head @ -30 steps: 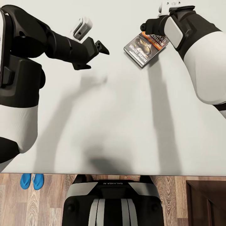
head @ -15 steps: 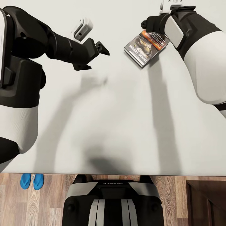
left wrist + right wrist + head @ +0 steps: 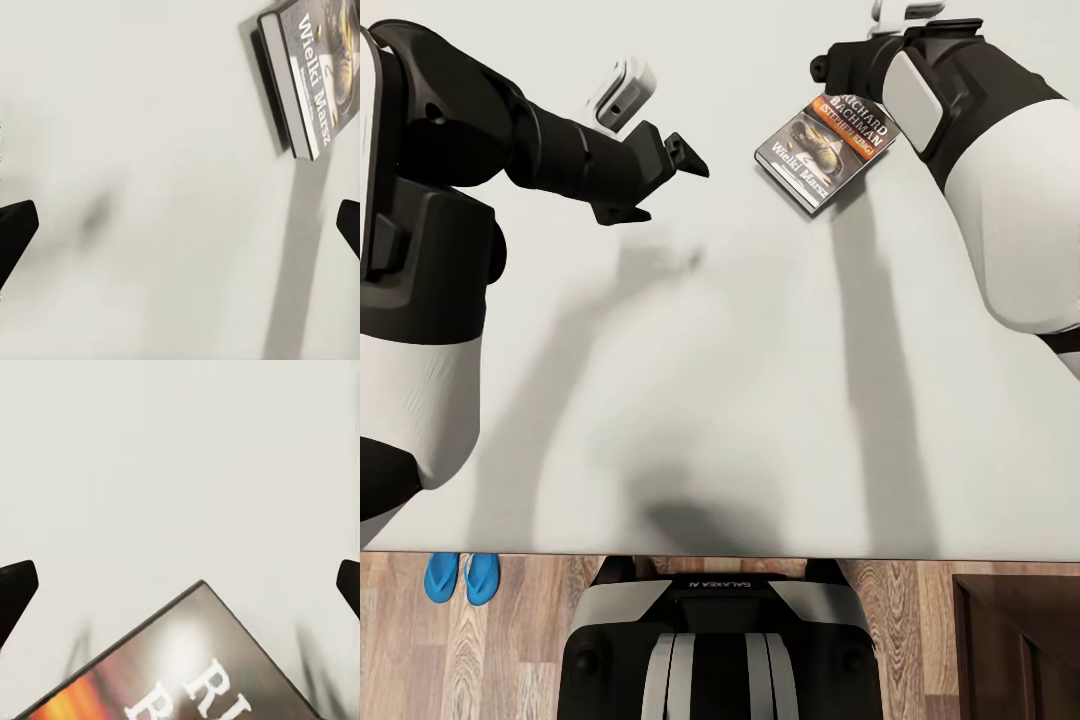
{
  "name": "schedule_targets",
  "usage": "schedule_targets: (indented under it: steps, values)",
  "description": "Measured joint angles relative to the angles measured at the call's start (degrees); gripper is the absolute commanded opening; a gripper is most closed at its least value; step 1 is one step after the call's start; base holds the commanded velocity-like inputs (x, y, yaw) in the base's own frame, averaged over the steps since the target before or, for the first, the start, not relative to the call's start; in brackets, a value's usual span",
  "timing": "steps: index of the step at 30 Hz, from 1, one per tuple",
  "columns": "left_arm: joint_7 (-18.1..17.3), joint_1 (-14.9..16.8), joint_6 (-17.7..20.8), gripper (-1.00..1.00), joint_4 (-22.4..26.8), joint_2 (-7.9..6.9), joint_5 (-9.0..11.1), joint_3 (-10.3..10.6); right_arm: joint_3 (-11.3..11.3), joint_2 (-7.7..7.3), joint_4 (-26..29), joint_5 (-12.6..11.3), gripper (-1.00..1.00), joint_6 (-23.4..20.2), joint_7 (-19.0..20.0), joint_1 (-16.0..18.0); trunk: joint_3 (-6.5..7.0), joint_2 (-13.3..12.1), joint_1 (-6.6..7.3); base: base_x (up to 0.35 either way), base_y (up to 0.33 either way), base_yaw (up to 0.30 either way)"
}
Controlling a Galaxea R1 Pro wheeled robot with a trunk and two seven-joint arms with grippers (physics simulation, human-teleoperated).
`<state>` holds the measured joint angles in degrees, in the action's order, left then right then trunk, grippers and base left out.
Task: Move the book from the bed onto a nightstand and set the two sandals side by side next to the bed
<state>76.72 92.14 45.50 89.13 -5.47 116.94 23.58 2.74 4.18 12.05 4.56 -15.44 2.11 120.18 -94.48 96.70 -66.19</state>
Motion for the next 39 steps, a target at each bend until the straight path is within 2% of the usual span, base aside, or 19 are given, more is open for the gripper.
schedule_targets:
  steps: [17,39]
  values:
    - [0.00,0.00,0.00,1.00,-0.04,0.12,0.00,-0.11,0.00,0.06,-0.44,0.23,1.00,2.81,-0.04,-1.28,0.00,0.00,0.00,0.000,0.000,0.000]
    - [0.00,0.00,0.00,1.00,-0.04,0.12,0.00,0.23,0.12,0.10,-0.91,0.07,1.00,3.09,0.06,-2.71,0.00,0.00,0.00,0.000,0.000,0.000]
